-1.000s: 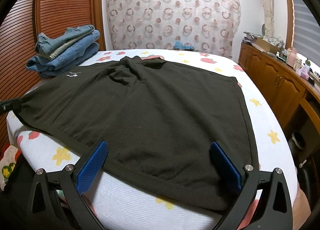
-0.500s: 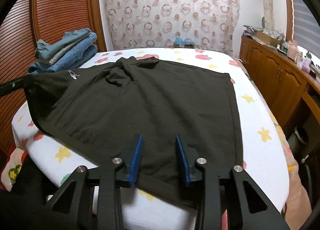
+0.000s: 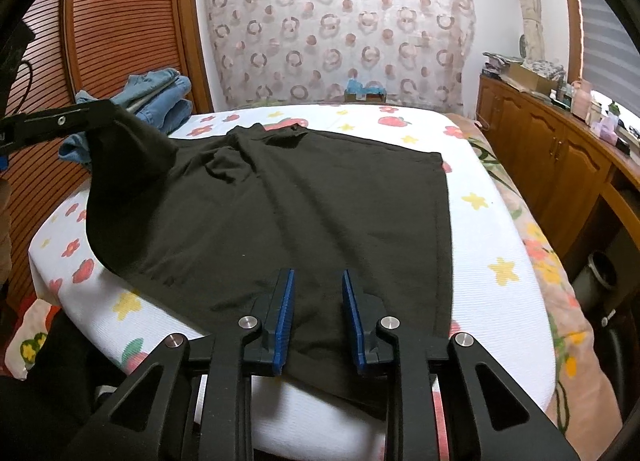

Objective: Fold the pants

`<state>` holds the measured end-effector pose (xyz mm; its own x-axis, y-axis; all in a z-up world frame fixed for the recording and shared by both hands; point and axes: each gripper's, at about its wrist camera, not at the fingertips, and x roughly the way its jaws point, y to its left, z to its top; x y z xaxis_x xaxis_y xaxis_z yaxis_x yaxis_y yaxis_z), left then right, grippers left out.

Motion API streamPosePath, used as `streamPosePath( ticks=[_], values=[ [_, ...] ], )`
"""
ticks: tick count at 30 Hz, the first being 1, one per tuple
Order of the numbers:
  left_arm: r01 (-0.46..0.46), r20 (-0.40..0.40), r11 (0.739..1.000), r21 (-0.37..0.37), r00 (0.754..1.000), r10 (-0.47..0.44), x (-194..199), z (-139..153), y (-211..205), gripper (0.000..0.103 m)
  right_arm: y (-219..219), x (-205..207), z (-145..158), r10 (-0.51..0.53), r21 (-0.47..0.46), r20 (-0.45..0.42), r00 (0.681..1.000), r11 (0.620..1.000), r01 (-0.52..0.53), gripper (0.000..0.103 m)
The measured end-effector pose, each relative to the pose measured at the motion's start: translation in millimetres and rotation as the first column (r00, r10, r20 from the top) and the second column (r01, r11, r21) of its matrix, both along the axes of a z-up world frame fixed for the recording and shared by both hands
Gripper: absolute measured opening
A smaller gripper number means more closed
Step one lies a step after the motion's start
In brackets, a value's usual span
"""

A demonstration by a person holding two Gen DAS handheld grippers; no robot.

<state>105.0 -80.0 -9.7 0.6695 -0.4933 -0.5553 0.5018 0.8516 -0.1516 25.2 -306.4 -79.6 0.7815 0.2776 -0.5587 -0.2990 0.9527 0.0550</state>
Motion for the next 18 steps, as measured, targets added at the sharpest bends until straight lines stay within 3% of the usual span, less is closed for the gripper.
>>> streamPosePath(
  ticks=[9, 14, 15, 18],
  values=[
    [-0.026, -0.038, 0.999, 0.020, 0.999, 0.026, -2.0, -8.4, 6.0, 0.008, 7.1, -3.4, -0.6, 0.003, 0.019, -0.001, 1.000, 1.000, -0.003, 0.025],
    [-0.055, -0.024, 0.998, 0.015, 0.998, 0.055, -7.4, -8.7, 16.7, 0.032, 9.8, -4.1, -1.5, 0.012, 0.020, -0.001, 1.000, 1.000, -0.012, 0.025],
    [-0.055, -0.014, 0.998, 0.011, 0.998, 0.055, -9.2, -7.2, 19.3, 0.041, 9.4, -5.2, -1.2, 0.014, 0.021, -0.001, 1.000, 1.000, -0.014, 0.025],
    [-0.069, -0.007, 0.998, 0.002, 0.998, 0.069, -10.8, -6.5, 27.7, 0.047, 11.1, -6.3, -1.3, 0.021, 0.022, -0.002, 1.000, 1.000, -0.021, 0.025]
  ],
)
